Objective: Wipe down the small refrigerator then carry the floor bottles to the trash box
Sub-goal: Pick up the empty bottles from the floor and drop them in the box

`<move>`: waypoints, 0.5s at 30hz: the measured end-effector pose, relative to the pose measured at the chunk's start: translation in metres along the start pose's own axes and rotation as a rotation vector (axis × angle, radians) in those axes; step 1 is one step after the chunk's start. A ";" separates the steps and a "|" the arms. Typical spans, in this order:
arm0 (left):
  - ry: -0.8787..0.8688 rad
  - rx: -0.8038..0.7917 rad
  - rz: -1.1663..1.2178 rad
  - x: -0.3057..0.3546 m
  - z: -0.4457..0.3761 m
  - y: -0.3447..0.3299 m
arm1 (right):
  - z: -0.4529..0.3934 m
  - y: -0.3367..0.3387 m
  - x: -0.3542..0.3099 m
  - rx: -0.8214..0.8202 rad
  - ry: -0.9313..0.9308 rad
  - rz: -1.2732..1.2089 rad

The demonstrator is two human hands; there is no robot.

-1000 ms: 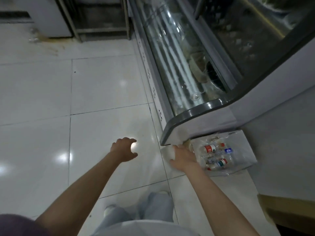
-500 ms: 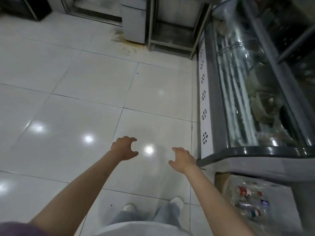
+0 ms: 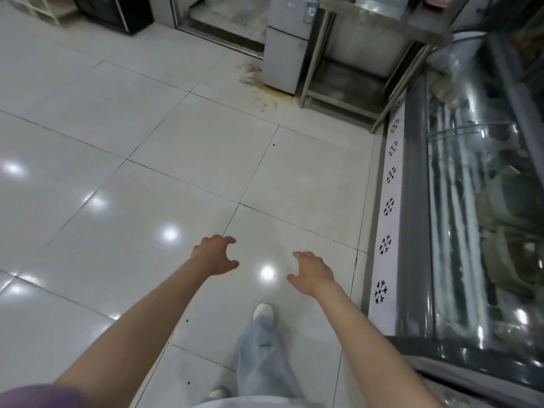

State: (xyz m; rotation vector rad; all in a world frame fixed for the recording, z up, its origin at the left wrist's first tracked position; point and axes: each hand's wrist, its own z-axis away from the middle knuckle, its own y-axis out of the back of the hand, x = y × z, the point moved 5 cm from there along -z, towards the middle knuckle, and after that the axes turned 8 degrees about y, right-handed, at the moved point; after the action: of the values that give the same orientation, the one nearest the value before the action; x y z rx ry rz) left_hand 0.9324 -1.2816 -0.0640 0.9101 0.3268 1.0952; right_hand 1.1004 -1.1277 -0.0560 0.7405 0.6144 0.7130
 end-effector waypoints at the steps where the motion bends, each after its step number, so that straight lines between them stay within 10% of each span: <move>1: 0.001 0.006 0.007 0.007 -0.012 0.010 | -0.013 0.012 0.003 0.004 0.009 0.002; 15: 0.185 0.070 0.078 0.027 -0.160 0.142 | -0.207 0.167 -0.001 -0.020 0.120 0.059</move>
State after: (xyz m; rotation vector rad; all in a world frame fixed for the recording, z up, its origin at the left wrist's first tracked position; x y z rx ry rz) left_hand 0.7547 -1.1607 -0.0474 0.8911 0.4877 1.2496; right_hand 0.8933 -0.9601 -0.0491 0.7039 0.6954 0.8215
